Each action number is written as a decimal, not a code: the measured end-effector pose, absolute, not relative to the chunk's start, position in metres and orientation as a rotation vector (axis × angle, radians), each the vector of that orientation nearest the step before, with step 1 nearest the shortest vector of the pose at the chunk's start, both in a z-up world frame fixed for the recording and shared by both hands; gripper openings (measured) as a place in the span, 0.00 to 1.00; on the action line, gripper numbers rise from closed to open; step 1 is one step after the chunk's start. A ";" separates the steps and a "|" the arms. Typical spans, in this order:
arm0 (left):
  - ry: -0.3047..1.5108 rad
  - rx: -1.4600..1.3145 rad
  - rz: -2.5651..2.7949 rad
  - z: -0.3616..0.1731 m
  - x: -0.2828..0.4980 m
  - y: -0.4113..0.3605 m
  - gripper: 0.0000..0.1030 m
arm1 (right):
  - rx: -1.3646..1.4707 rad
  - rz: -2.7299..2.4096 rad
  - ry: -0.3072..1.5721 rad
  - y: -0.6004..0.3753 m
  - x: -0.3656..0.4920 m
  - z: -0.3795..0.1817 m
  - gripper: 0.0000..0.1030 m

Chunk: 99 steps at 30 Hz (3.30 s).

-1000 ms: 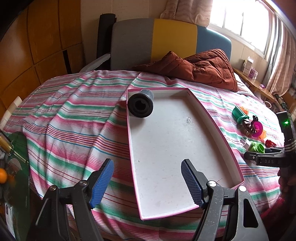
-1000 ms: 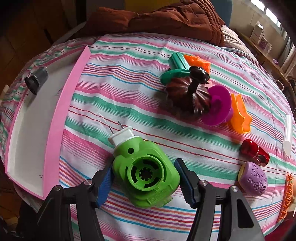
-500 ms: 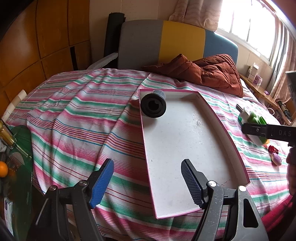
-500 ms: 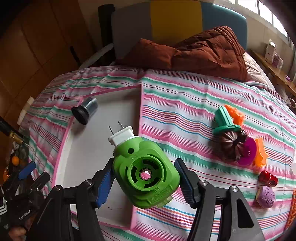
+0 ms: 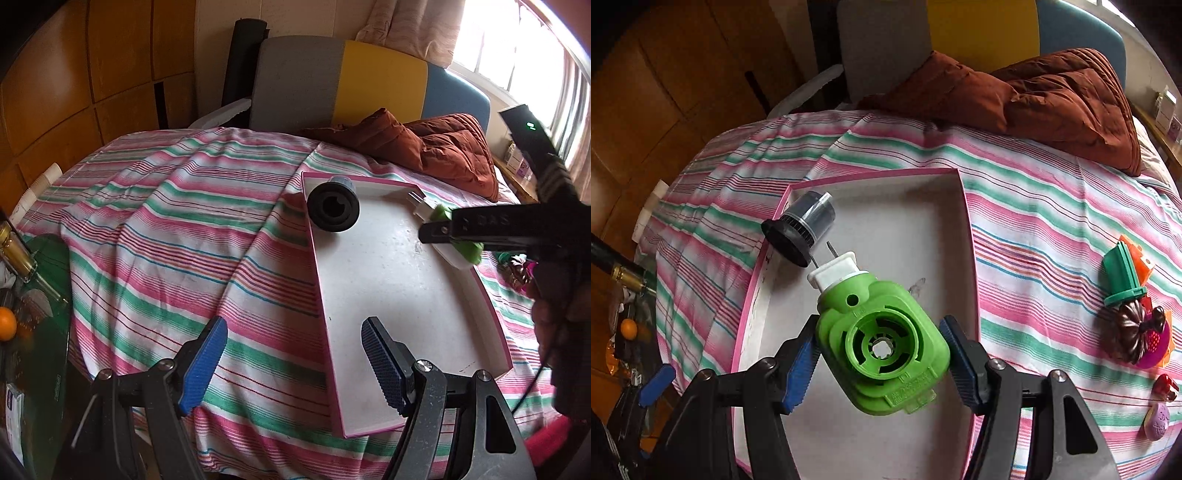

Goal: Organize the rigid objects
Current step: 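Carry the green plug device onto the tray beside the black cup, release, then move the left gripper to the brown fluted piece and grasp it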

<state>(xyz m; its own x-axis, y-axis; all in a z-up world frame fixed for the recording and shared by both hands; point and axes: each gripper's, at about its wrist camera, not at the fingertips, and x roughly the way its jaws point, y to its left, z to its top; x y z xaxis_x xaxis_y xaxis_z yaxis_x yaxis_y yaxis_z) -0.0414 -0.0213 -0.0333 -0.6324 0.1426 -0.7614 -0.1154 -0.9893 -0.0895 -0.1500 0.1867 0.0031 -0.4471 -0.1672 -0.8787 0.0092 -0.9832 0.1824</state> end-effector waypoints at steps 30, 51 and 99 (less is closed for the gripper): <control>-0.078 -1.281 2.748 -0.032 -0.042 -0.036 0.73 | 1.472 -2.665 -0.224 0.183 -0.164 0.008 0.63; 0.014 -1.222 2.722 -0.018 -0.027 -0.013 0.73 | 1.324 -2.856 -0.106 0.255 -0.086 0.041 0.63; 0.334 -1.082 2.226 -0.010 -0.069 0.256 0.69 | 1.339 -3.149 -1.264 0.507 -0.002 0.019 0.63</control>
<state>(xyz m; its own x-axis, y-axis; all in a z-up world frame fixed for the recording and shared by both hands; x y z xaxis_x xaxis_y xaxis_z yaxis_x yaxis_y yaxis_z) -0.0687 0.2559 -0.0102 -0.4623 0.4308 -0.7751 -0.6395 -0.7675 -0.0452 -0.0016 0.5072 0.0192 -0.6222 0.1800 -0.7619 -0.6568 -0.6496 0.3830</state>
